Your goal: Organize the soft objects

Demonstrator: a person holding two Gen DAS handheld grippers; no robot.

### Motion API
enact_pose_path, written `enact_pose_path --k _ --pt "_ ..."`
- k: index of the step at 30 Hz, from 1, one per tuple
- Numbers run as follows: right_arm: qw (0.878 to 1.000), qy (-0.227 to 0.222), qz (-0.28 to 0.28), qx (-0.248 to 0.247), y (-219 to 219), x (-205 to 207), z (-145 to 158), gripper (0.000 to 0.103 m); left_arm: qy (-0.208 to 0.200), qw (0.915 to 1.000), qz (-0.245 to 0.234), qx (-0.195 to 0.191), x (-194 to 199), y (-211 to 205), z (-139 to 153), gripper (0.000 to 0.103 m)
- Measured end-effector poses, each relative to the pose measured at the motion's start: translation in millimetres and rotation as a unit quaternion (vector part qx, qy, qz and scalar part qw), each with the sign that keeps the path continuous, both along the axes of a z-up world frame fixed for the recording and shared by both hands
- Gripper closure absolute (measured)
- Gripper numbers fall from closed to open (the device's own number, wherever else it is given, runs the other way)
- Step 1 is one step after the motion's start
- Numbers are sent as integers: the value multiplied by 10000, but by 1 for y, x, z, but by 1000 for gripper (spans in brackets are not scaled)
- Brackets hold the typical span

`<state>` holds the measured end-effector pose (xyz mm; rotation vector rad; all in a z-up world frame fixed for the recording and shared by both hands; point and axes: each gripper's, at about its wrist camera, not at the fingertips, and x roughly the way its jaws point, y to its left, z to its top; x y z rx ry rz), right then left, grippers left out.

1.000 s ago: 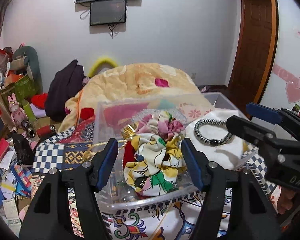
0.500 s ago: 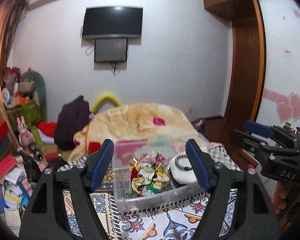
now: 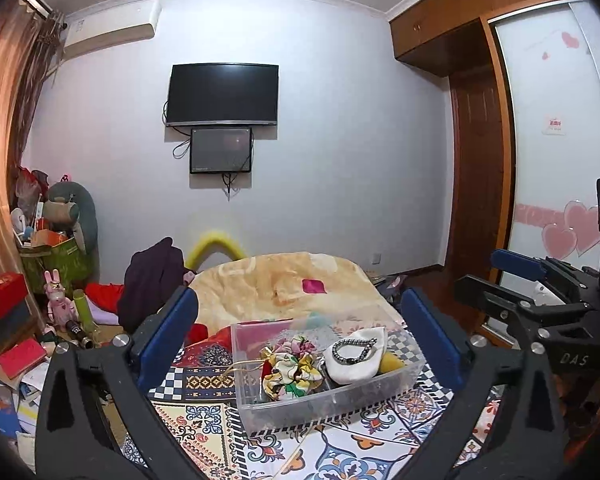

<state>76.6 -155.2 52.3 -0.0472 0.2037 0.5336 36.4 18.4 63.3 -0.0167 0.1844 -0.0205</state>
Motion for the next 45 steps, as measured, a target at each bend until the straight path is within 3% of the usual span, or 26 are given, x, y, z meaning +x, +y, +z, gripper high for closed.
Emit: enact_pose_path --k 3,11,45 --pt "9998 -146 -5 118 -4 -9 5 0 -44 10000 -20 -31 -6 -1 4 0" --pt "9992 -357 -21 190 -2 -18 13 0 -171 9998 -56 -8 -21 -5 12 0" --pt "9985 -405 -36 359 -10 -27 12 0 -249 9996 -120 62 -28 -10 17 0"
